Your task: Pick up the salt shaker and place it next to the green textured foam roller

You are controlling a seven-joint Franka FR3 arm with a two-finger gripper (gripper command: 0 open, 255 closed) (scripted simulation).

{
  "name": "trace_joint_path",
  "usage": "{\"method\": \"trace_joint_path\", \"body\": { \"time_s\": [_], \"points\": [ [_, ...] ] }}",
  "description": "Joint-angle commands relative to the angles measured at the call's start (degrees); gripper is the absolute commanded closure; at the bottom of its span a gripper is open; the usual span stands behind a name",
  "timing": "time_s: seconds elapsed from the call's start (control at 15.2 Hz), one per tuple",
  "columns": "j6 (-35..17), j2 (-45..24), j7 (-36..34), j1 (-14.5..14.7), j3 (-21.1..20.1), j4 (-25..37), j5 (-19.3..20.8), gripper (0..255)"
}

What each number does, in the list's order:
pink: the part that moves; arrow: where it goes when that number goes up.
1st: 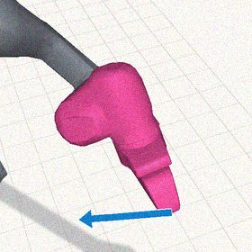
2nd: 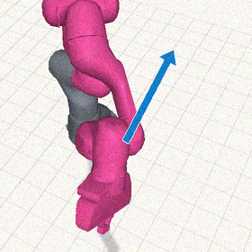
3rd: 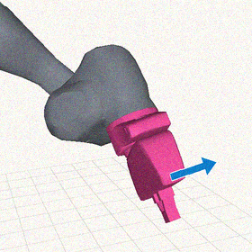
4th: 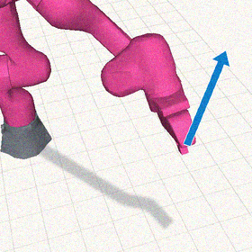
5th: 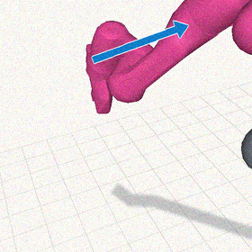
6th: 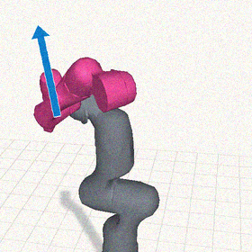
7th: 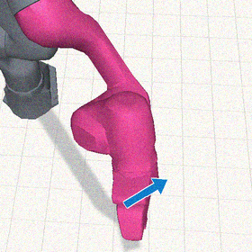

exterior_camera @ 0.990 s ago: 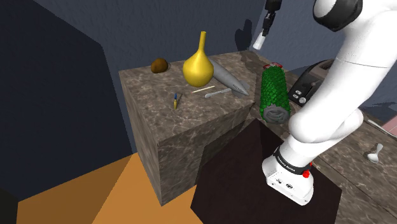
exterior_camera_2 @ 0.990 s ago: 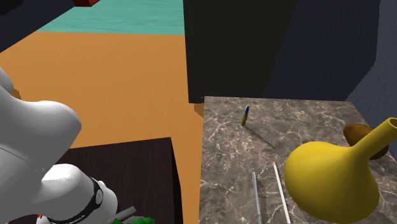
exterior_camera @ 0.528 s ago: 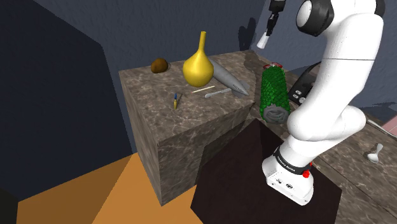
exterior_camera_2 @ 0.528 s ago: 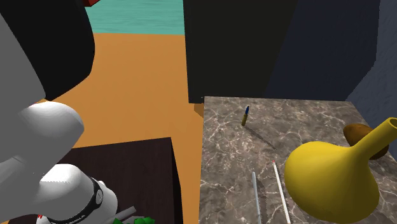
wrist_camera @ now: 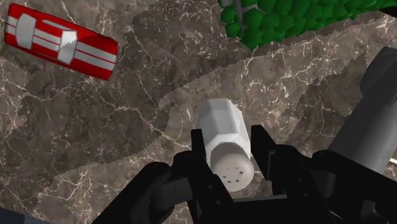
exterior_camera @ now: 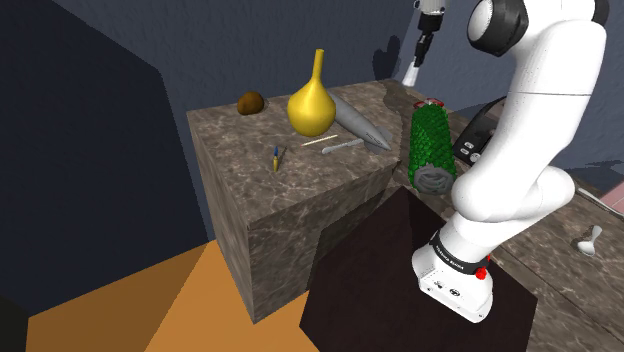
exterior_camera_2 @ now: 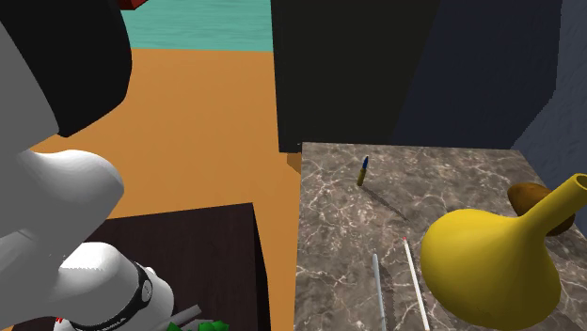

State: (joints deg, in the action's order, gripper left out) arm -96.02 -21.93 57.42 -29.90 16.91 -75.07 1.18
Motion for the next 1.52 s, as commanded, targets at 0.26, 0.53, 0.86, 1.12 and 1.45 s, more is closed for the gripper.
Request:
{"method": "trace_joint_path", "body": {
  "time_s": [0.26, 0.53, 0.86, 1.12, 1.45],
  "points": [
    [-4.8, 0.4, -0.4, 0.3, -0.1, -5.2, 0.2, 255],
    [-7.9, 0.4, -0.7, 0.4, -0.1, -8.3, 0.2, 255],
    [-11.5, 0.0, -0.9, 0.5, -0.2, -11.6, 0.1, 255],
    [-14.4, -0.5, -1.1, 0.5, -0.3, -13.9, 0.0, 255],
    [-17.8, -1.5, -1.3, 0.5, -0.4, -16.4, -0.2, 255]
  ]
}}
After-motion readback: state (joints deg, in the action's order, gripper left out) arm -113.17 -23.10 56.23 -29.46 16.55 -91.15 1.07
